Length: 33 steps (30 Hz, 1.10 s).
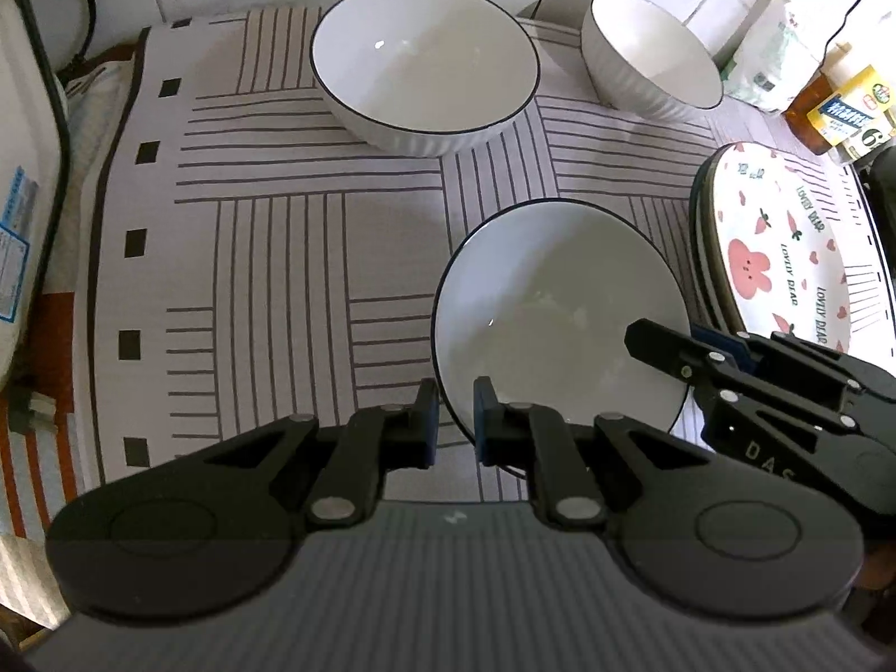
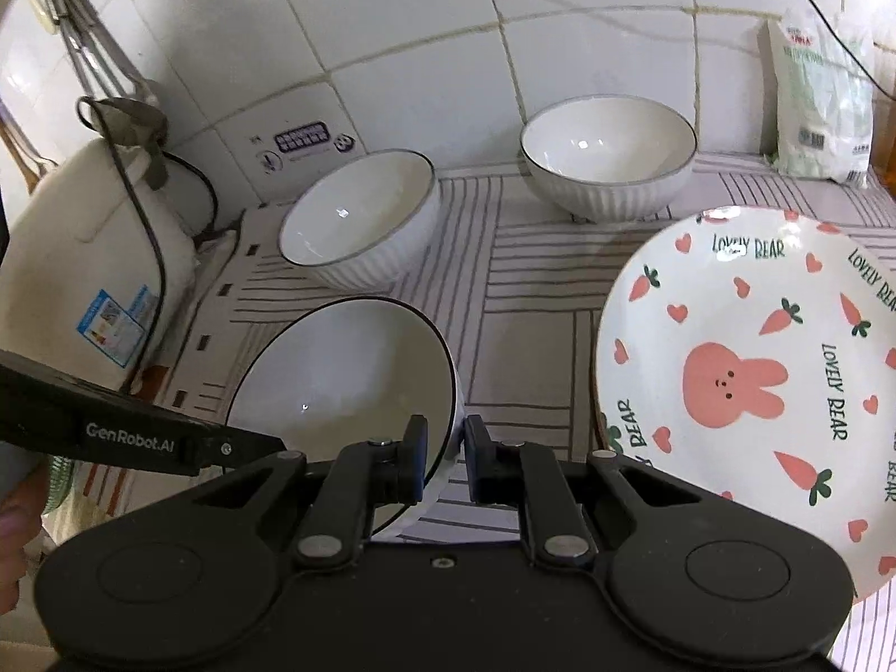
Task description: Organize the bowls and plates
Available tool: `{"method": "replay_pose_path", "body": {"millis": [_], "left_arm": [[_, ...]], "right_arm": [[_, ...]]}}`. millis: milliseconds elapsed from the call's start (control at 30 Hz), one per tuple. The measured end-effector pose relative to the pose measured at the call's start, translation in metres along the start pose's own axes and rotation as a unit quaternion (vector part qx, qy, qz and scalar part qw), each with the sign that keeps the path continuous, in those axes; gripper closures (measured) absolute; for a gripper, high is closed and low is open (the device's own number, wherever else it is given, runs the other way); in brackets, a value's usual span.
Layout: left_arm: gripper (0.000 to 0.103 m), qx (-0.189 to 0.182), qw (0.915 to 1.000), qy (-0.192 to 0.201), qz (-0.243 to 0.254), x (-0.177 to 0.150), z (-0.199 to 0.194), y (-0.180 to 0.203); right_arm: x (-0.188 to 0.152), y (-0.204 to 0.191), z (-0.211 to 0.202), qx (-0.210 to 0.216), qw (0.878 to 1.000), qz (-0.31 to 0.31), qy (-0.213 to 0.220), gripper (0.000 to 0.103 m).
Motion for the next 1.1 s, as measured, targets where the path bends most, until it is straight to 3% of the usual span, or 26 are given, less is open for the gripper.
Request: {"method": "replay_pose_path", "body": {"millis": [267, 400, 500, 533, 633, 767, 933, 1100], "left_arm": [[0.091, -0.001, 1.0000, 0.005, 0.000, 0.005, 0.000, 0.002], [0.081, -0.001, 0.9999, 0.009, 0.008, 0.006, -0.010, 0.004], [0.065, -0.002, 0.9996, 0.021, 0.022, 0.008, -0.025, 0.009], [0.062, -0.002, 0.9994, 0.025, 0.026, 0.008, -0.031, 0.011], [0.062, 0.007, 0.9984, 0.040, 0.039, 0.009, -0.049, 0.016], [0.062, 0.015, 0.9967, 0.051, 0.062, 0.007, -0.070, 0.023], [0.052, 0.026, 0.9950, 0.069, 0.068, 0.011, -0.088, 0.020], [0.046, 0.040, 0.9944, 0.083, 0.052, 0.022, -0.097, 0.007]], "right_arm": [[0.002, -0.003, 0.007, -0.019, 0.999, -0.041, 0.005, 0.085], [0.003, -0.007, -0.004, -0.021, 0.996, -0.078, 0.025, 0.081], [0.008, -0.007, -0.020, -0.011, 0.996, -0.081, 0.043, 0.065], [0.010, -0.007, -0.025, -0.007, 0.995, -0.083, 0.049, 0.063], [0.016, -0.010, -0.044, 0.008, 0.993, -0.094, 0.063, 0.053], [0.026, -0.013, -0.066, 0.040, 0.992, -0.090, 0.073, 0.050], [0.033, -0.018, -0.089, 0.054, 0.987, -0.106, 0.108, 0.035], [0.040, -0.024, -0.096, 0.059, 0.980, -0.140, 0.129, 0.027]]}}
Point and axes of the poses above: each gripper's, at about its wrist camera, not at the fingertips, and z roughly the way its jaws point, y to its right, x to its top, the point moved 4 cm from there along z, roughly the way its jaws point, and after that the axes turned 8 degrees about -x, right-handed, at the moved point
